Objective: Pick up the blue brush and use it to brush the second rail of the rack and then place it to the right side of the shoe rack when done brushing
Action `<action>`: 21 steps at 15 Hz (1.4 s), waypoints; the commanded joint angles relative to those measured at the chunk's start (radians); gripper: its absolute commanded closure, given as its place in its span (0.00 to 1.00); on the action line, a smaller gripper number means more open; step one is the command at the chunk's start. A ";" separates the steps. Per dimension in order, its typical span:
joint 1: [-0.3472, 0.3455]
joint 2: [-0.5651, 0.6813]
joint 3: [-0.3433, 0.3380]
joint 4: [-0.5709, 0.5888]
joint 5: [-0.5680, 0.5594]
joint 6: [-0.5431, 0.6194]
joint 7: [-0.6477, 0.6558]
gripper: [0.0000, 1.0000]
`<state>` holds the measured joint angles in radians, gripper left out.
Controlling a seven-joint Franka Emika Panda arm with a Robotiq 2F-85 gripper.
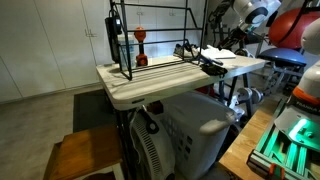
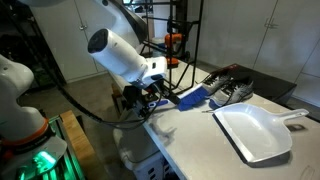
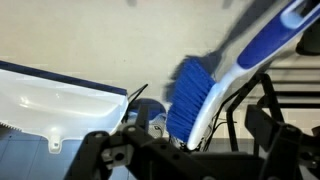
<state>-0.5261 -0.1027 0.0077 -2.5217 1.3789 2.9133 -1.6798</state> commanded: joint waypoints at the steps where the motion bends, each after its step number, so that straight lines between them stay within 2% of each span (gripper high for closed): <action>1: -0.003 -0.094 -0.001 -0.071 -0.061 -0.070 0.035 0.00; 3: -0.011 -0.153 -0.001 -0.116 -0.137 -0.119 0.084 0.00; 4: 0.089 -0.188 -0.103 -0.145 -0.214 -0.129 0.131 0.00; 6: 0.099 -0.253 -0.135 -0.197 -0.369 -0.191 0.237 0.00; 7: 0.009 -0.290 -0.062 -0.219 -0.442 -0.252 0.294 0.00; 10: -0.044 -0.404 -0.042 -0.262 -0.628 -0.361 0.442 0.00; 11: 0.048 -0.453 -0.141 -0.277 -0.729 -0.370 0.518 0.00; 12: 0.050 -0.490 -0.153 -0.279 -0.796 -0.405 0.565 0.00; 13: -0.064 -0.486 -0.046 -0.226 -0.792 -0.477 0.576 0.00; 15: -0.076 -0.570 -0.031 -0.222 -0.866 -0.573 0.654 0.00; 16: 0.038 -0.625 -0.126 -0.239 -0.983 -0.570 0.768 0.00; 17: 0.049 -0.654 -0.124 -0.223 -1.036 -0.615 0.820 0.00; 19: 0.115 -0.703 -0.135 -0.190 -1.119 -0.690 0.939 0.00; 21: 0.182 -0.724 -0.112 -0.161 -1.172 -0.707 1.062 0.00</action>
<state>-0.4456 -0.7713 -0.1037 -2.7081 0.3019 2.2566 -0.7905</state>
